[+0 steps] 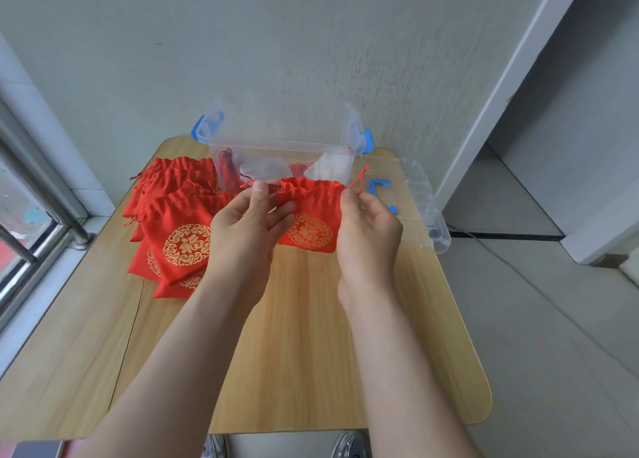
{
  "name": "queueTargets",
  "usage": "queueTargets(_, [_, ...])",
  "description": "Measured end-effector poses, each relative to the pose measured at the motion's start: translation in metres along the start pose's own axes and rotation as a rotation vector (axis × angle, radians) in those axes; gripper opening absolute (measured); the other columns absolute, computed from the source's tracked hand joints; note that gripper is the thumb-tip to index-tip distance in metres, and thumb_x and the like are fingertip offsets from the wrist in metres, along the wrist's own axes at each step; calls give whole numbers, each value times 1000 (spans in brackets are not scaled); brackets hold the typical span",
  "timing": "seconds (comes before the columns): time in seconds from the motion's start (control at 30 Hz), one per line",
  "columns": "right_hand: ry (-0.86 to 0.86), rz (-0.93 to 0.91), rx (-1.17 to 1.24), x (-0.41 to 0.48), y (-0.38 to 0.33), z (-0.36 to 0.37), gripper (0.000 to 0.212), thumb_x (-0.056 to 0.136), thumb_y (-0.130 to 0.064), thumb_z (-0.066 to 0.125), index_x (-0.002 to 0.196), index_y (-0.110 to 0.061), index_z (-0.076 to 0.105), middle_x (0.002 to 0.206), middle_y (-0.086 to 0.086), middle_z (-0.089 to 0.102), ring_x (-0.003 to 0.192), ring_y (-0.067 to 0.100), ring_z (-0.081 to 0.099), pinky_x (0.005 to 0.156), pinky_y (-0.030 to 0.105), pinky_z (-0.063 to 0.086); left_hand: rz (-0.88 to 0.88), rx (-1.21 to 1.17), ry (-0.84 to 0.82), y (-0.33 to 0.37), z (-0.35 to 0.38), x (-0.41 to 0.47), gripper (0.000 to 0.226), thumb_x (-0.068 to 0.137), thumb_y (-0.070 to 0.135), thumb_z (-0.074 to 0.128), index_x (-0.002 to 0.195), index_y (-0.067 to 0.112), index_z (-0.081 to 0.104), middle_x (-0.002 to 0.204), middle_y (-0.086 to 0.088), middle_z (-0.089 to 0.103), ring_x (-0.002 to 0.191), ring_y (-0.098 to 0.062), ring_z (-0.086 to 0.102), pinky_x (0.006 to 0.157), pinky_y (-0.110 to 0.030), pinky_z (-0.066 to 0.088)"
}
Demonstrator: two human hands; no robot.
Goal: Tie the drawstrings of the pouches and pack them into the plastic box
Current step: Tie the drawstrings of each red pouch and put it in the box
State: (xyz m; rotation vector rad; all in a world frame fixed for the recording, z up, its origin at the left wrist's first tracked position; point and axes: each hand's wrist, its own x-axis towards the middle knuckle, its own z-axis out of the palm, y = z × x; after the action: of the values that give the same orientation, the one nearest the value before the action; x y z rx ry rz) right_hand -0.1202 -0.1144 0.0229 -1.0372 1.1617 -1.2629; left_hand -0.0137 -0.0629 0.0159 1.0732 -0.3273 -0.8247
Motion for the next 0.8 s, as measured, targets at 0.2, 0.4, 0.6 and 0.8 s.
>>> queueTargets(0.2, [-19,45,22,-1,-1,1,18,104,-33,66,107,-19,77,97,-7,80,93,7,75,91,35,62,-3,-11,-12,4,-2,-3,27,109,32,56,112,11,73,121,-14,72,104,-23,78,100,-39,60])
queueTargets(0.4, [-52,56,20,1,2,4,19,105,-33,66,100,-19,77,94,-5,81,88,8,74,84,31,60,-5,-16,9,8,-5,-2,24,108,33,58,104,12,69,106,-8,74,106,-26,78,99,-39,61])
queueTargets(0.6, [-30,101,21,0,-1,6,22,104,-26,62,93,-11,74,96,12,79,86,18,72,75,31,51,-68,-107,56,10,-8,4,16,108,21,57,108,13,71,115,-15,72,101,-27,79,96,-39,62])
queueTargets(0.8, [-28,179,91,-3,-8,1,19,101,-21,62,91,-12,76,91,10,81,82,18,77,66,24,49,-127,-209,80,10,-12,9,14,106,18,58,112,13,70,113,-12,72,99,-26,79,92,-36,63])
